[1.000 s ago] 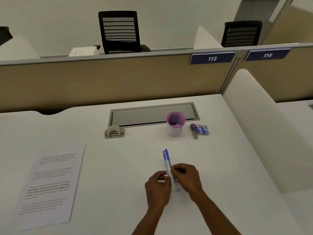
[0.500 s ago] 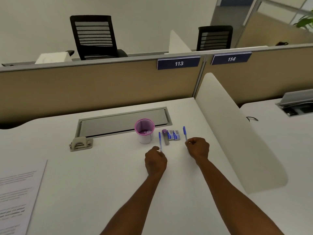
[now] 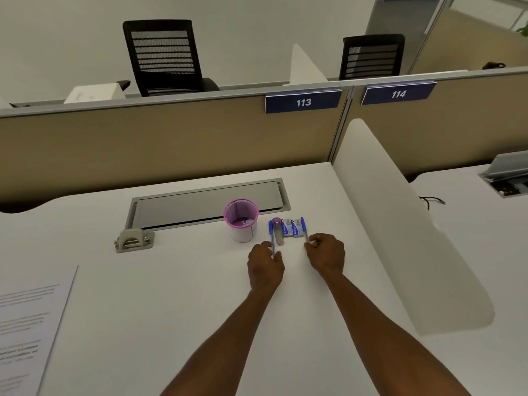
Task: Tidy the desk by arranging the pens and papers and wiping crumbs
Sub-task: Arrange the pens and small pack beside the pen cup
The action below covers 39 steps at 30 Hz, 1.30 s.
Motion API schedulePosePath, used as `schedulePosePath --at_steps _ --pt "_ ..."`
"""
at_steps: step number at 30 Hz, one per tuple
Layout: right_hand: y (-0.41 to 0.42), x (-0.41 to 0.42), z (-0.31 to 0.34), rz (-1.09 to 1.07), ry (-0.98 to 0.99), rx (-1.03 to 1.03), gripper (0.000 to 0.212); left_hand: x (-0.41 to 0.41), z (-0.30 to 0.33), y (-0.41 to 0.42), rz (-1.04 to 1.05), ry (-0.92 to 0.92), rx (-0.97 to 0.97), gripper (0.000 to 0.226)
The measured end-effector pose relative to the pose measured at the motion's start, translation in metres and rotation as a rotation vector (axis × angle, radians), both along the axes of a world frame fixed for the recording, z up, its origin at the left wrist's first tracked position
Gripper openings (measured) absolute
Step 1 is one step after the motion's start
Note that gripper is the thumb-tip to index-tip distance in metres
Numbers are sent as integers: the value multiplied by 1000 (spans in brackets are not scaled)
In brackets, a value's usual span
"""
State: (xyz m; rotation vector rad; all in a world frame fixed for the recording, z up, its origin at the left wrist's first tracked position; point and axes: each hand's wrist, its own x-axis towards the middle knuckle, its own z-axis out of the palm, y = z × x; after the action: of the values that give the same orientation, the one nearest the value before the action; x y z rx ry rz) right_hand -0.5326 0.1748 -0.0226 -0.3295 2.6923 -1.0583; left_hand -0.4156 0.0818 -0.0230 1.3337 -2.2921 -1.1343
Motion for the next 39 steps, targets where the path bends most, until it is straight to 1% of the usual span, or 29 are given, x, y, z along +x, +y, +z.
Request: schedulePosePath --at_steps 3,9,12,15,18,20,22,29,37,39 --pt "0 -4 -3 19 15 5 29 -1 0 -1 -18 3 -1 43" --pt "-5 -14 -8 70 44 13 36 -8 -2 -2 -86 61 -8 59" --pt "-10 -18 -10 132 69 12 43 -12 -3 -4 -143 83 -46 64" --pt "-14 -20 -11 205 105 42 48 -15 -6 -9 -215 61 -84 69" --pt "-14 -19 -14 272 154 44 49 -13 -11 -9 -271 48 -138 68" --pt "-13 -17 -18 331 205 45 51 -12 -14 -9 -299 29 -135 65" --pt "-14 -17 -20 367 221 66 47 -11 -14 -9 -313 20 -130 64" --pt "-11 -7 -27 343 236 31 37 -8 -12 -6 -298 39 -89 61" --pt "-10 -11 -24 321 238 -62 42 -7 -12 -8 -290 50 -85 65" --pt "-10 -12 -24 320 250 -65 40 -8 -11 -8 -290 39 -77 66"
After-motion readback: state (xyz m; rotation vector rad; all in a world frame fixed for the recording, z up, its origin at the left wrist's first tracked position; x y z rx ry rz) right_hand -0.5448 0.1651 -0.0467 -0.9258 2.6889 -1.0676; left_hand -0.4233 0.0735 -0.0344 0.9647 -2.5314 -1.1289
